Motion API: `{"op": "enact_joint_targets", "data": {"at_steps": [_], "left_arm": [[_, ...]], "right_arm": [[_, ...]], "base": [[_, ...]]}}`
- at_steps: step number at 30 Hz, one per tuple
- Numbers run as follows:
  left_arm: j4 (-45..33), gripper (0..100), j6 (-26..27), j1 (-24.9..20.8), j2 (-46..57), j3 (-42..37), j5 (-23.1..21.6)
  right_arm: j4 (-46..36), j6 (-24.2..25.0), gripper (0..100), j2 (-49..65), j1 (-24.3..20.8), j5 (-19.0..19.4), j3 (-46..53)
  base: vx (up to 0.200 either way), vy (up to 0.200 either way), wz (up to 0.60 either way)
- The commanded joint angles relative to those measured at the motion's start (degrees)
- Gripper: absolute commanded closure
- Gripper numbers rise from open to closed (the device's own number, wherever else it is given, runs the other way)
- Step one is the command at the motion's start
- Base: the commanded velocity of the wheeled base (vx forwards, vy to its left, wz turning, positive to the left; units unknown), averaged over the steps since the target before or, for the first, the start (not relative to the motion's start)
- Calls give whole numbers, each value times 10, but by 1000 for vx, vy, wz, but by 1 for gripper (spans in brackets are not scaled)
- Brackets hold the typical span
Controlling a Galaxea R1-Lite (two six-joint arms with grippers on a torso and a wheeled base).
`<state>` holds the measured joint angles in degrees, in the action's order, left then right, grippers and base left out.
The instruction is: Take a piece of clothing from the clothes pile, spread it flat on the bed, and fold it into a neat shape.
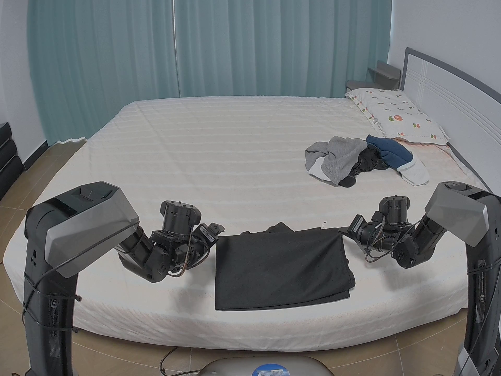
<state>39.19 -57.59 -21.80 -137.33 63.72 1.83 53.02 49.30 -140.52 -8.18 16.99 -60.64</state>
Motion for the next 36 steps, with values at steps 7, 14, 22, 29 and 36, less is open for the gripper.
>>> {"op": "enact_joint_targets", "data": {"at_steps": [7, 14, 22, 29, 36], "left_arm": [[-5, 0, 16, -22, -36, 60, -16], [-5, 0, 55, -28, -54, 68, -15], [-25, 100, 59, -28, -66, 94, -10], [-23, 100, 59, -28, -73, 100, 5], [-25, 100, 58, -28, -75, 105, 35]], "right_arm": [[2, 7, 100, -2, 1, -1, 0], [2, 6, 100, -5, -1, -21, -2], [3, 7, 100, -5, 1, -22, -2], [22, 6, 100, -7, 3, -23, -1], [24, 6, 100, -9, 4, -23, -2]], "base": [[0, 0, 0], [0, 0, 0], [0, 0, 0], [0, 0, 0], [0, 0, 0]]}}
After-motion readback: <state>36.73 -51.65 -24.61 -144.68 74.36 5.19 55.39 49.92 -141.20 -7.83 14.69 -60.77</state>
